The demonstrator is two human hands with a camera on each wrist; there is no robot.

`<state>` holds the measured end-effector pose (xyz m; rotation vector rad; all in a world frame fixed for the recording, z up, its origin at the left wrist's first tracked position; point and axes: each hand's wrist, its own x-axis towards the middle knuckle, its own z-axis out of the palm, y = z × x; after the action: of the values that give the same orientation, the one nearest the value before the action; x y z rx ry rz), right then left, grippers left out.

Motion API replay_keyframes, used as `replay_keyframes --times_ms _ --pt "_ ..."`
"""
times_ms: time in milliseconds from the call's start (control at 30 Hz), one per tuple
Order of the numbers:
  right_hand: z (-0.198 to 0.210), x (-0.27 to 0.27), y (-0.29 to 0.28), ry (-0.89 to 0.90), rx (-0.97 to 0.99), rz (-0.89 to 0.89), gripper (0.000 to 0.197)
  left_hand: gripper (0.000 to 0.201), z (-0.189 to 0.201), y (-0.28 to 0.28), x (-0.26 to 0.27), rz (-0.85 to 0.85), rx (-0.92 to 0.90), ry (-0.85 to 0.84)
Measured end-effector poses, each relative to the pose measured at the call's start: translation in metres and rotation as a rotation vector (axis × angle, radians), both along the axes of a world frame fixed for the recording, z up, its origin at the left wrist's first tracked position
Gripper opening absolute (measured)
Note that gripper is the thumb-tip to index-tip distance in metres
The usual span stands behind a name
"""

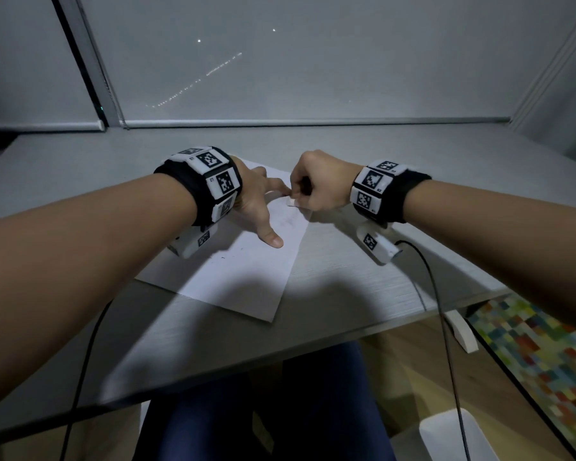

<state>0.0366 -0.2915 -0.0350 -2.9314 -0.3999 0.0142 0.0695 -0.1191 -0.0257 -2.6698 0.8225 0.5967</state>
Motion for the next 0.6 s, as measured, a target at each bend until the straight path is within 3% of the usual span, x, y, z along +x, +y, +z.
replay_keyframes --times_ms 100,300,467,600 --pt "0.001 0.005 0.000 0.000 -0.025 -0.034 0.009 0.132 0.000 0.000 0.000 0.001 0.020 -0.011" --pt "0.001 -0.010 0.004 0.064 -0.015 0.110 0.019 0.132 0.002 -0.003 -0.001 0.018 0.050 0.001" --pt "0.002 -0.001 -0.004 0.012 -0.051 0.028 0.008 0.131 0.002 -0.005 -0.002 0.009 0.043 -0.003" --pt "-0.002 -0.008 0.002 0.000 -0.047 0.064 0.018 0.128 0.003 -0.003 -0.004 0.011 0.040 -0.002"
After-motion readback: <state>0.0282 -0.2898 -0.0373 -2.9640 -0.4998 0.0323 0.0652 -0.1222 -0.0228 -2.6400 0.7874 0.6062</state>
